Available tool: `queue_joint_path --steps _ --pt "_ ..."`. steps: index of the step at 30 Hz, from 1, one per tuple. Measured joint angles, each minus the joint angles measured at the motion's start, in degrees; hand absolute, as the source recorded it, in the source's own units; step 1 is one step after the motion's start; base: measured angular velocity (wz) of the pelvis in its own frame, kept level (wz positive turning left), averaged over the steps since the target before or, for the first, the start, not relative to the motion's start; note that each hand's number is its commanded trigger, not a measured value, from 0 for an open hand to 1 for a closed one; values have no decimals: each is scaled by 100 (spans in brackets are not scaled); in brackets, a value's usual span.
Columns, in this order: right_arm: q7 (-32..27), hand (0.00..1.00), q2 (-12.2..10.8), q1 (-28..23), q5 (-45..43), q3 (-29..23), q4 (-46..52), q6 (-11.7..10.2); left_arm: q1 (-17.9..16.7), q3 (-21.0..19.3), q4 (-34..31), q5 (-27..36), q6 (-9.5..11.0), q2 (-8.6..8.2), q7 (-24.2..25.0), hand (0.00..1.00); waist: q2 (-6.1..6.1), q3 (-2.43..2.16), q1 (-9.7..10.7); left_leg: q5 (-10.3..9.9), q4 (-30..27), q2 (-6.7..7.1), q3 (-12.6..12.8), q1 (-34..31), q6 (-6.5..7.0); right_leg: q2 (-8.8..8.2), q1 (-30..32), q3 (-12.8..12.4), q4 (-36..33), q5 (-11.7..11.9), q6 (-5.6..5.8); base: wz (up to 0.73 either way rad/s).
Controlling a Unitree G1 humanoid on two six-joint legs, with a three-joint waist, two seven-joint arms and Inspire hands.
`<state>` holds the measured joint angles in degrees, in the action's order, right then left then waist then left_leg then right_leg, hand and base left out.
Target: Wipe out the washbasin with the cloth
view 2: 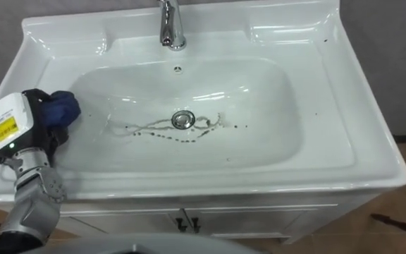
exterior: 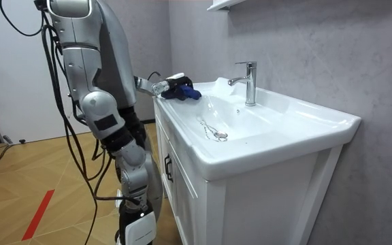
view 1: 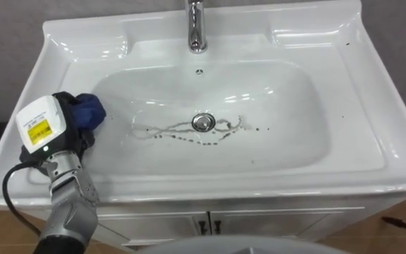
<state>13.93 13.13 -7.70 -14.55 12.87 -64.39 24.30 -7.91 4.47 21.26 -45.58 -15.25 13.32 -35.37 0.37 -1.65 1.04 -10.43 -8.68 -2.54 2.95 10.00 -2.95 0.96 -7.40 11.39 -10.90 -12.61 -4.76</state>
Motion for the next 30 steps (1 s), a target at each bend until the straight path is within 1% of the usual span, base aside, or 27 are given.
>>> queue_joint_path --steps 1,2,4,6,8,10,11,12,15,17,18,19,20,21,23,24,26,30 --pt "-10 0 3 -3 80 33 -6 -15 -4 3 -31 2 -39 -11 10 100 4 2 10 0 3 0 0 -10 0 -2 -6 9 -1 0 0 0" --pt "-6 0 7 -6 134 57 -4 -76 28 3 -143 40 -101 -16 58 100 7 5 26 0 2 0 0 -27 0 -2 -6 15 5 0 0 0" --pt "-13 0 7 -5 197 61 -4 -161 41 -24 -287 285 -149 -14 161 100 20 24 29 0 2 0 0 -40 0 -6 -5 35 7 1 1 5" --pt "-47 0 6 7 249 58 -21 -263 46 -74 -485 501 -180 -17 327 100 35 59 30 0 -3 2 -3 -56 1 -6 10 33 9 0 7 4" --pt "-107 0 6 0 317 57 -46 -419 24 -207 -728 630 -193 -43 504 100 44 102 21 -1 -5 4 -2 -85 1 -6 55 31 10 -1 14 2" --pt "-160 0 9 -15 396 55 -64 -518 9 -271 -904 668 -195 -53 565 100 55 118 17 -1 -8 4 -1 -148 1 -5 120 36 14 4 21 0" --pt "-210 0 11 -12 438 51 -73 -599 8 -275 -990 670 -193 -57 583 100 65 145 16 0 -6 4 5 -187 1 -5 160 39 13 10 24 0" --pt "-234 0 9 -11 440 48 -73 -627 6 -278 -1035 671 -193 -68 585 100 72 161 15 -1 -5 4 8 -199 1 -5 172 37 13 13 26 0" --pt "-301 0 7 9 449 47 -120 -853 -26 -271 -1298 674 -163 -140 590 100 94 168 25 -1 -5 4 8 -282 1 -4 246 28 9 41 26 -3" --pt "-337 0 8 13 480 47 -140 -968 -35 -224 -1528 690 -134 -150 600 100 88 172 31 -1 -10 3 8 -298 1 -4 265 6 10 42 25 -7" --pt "-341 0 7 45 512 48 -219 -1042 -35 -197 -1733 692 -82 -157 599 100 56 194 32 -1 -10 3 12 -300 1 -2 275 -20 16 42 25 -12" --pt "-351 0 8 99 536 51 -312 -1066 -33 -186 -1901 747 23 -166 594 100 40 204 39 -2 -10 2 24 -300 1 -3 271 -42 14 42 25 -15" --pt "-382 0 8 104 521 51 -340 -1072 -28 -185 -2012 781 129 -176 584 100 42 203 59 -4 -10 2 27 -312 2 -9 268 -42 13 44 27 -12" --pt "-401 0 8 107 520 50 -355 -1095 -26 -185 -2058 783 179 -178 581 100 43 203 72 -4 -10 2 32 -315 2 -11 270 -41 13 45 28 -7" --pt "-460 0 5 114 523 53 -451 -1220 -23 -165 -2189 787 273 -188 559 100 62 196 166 -6 -12 -3 105 -300 3 -14 268 -57 5 46 30 -6" --pt "-464 0 5 120 523 53 -478 -1238 -23 -155 -2216 790 290 -194 555 100 68 197 167 -7 -10 -5 142 -289 4 -13 265 -70 6 46 30 -15" --pt "-499 0 5 138 525 55 -575 -1277 -23 -130 -2271 796 428 -248 554 100 91 205 168 -9 -6 -9 165 -249 5 -4 252 -164 8 46 30 -20" --pt "-572 0 -6 136 475 54 -679 -1319 -23 34 -2283 794 584 -267 560 100 109 203 192 -17 -5 -16 174 -237 8 4 253 -205 9 46 31 -7"
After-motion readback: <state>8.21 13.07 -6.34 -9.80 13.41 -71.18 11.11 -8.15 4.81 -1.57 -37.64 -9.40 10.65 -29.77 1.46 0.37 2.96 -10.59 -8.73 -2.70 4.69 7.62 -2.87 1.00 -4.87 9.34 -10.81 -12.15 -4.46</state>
